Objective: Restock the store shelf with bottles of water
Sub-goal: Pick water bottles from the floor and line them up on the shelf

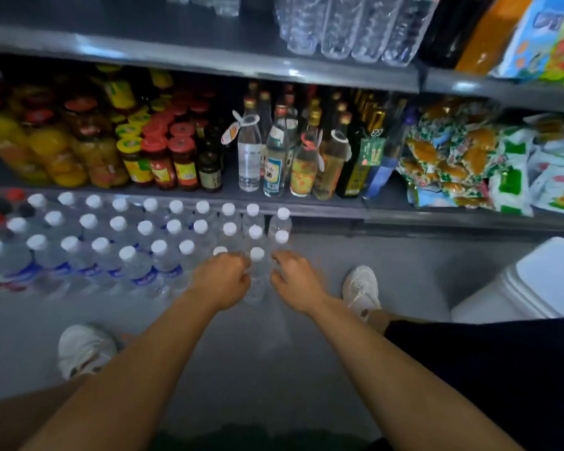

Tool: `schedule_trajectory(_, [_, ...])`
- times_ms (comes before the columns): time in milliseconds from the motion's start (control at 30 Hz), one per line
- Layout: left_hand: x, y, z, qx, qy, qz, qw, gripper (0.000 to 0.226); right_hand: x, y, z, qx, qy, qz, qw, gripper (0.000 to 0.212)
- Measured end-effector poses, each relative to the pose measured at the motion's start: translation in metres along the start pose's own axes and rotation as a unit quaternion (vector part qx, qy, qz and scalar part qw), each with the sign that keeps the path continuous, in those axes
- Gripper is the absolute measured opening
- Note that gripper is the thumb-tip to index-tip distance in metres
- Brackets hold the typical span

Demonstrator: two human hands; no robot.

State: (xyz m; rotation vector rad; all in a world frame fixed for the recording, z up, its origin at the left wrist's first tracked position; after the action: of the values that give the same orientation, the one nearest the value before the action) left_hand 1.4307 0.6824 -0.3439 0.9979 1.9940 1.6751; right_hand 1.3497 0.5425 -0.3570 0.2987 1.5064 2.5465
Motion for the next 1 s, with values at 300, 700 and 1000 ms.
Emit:
schedule_trajectory(300, [0.014,-0.101,0.031,0.026,0.095,0.128,0.987,0.033,0.001,-0.085,-0.037,-0.047,-0.109,0.090,0.989,0.048])
schedule_trajectory(700, [-0.012,-0.162,0.064,0.033,0.110,0.214,0.970,0.035,-0.071,-0.119,-0.045,-0.166,-0.169,-0.001,0.971,0.062])
schedule_trajectory(1000, [-0.022,-0.173,0.067,0.025,0.100,0.228,0.968,0.035,-0.086,-0.116,-0.040,-0.154,-0.144,-0.009,0.978,0.058])
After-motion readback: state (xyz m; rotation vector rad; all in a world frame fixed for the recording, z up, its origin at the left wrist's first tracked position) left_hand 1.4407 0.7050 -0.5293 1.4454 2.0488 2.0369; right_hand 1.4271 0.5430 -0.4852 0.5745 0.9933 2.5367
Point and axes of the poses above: each hand's wrist, its own x-axis away from the middle knuckle, its own y-axis out of the back of the hand, z = x × y, the point moved 2 cm from there along -x, towards the middle knuckle, and after that the axes turned 3 degrees about z, right-handed, at the moved point
